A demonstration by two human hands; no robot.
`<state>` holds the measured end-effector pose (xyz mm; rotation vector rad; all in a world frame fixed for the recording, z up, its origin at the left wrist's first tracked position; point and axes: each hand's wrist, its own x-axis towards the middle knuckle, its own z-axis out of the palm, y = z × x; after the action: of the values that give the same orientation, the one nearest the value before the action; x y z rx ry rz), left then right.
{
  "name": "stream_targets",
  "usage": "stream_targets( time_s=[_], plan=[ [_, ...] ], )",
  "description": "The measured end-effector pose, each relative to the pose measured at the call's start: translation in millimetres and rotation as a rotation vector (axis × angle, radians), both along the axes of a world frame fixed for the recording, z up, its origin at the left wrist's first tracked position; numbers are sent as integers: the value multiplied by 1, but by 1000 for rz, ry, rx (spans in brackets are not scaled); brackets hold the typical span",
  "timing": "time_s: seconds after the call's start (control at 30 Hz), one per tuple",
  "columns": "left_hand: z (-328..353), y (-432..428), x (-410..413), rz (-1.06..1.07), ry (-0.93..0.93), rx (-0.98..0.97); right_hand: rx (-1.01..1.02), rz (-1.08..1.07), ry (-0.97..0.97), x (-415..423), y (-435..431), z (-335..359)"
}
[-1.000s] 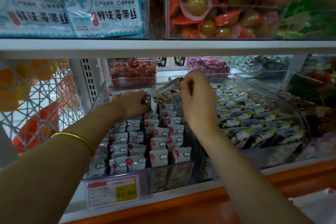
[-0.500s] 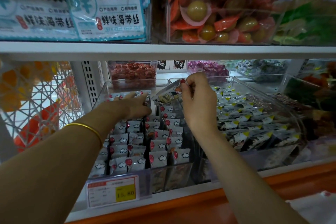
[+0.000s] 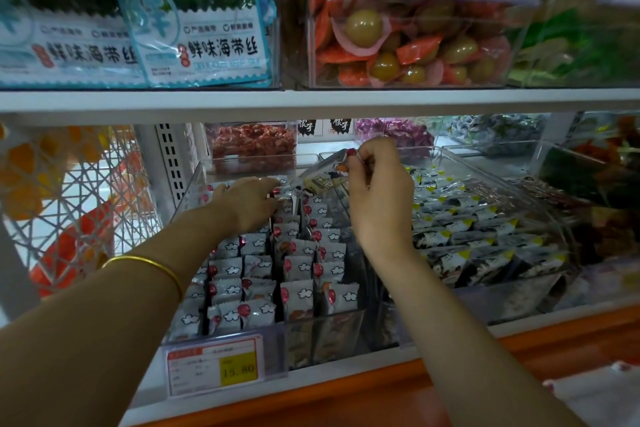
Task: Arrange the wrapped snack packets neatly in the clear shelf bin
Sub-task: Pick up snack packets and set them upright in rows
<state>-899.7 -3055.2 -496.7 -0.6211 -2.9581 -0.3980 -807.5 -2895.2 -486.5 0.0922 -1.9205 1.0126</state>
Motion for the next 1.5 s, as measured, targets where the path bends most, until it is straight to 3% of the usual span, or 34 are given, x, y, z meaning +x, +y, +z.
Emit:
stream_targets(
  time_s=[0.1, 0.27, 0.33, 0.43, 0.53, 0.7, 0.83, 0.9, 1.03, 1.27, 1.5],
  plan=[
    [4, -3, 10, 10, 31, 99, -23, 16, 25, 6, 0, 0],
    [13, -4, 58, 38, 162, 523, -180, 36, 0, 25, 2, 1],
    [14, -5, 81, 43, 33, 744, -269, 57, -55, 33, 3, 3],
    [13, -6, 112, -65, -324, 1079, -410, 159, -172, 46, 3, 0],
    [12, -8, 127, -54, -348, 1155, -563, 307, -234, 62, 1, -3],
    [10, -16, 136, -1, -498, 1507, -837, 590, -308, 82, 4, -9],
    [9, -15, 136, 30, -574, 1706, -953, 646, -379, 87, 5, -11],
    [8, -13, 136, 66, -541, 1719, -994, 641, -412, 88, 7, -12],
    [4, -11, 136, 142, -381, 1549, -1093, 700, -451, 87, 7, -10],
    [10, -6, 140, 54, -633, 1724, -1324, 740, -430, 83, 12, -8],
    [10, -7, 144, -53, -566, 1669, -1081, 491, -407, 82, 14, -13]
  ],
)
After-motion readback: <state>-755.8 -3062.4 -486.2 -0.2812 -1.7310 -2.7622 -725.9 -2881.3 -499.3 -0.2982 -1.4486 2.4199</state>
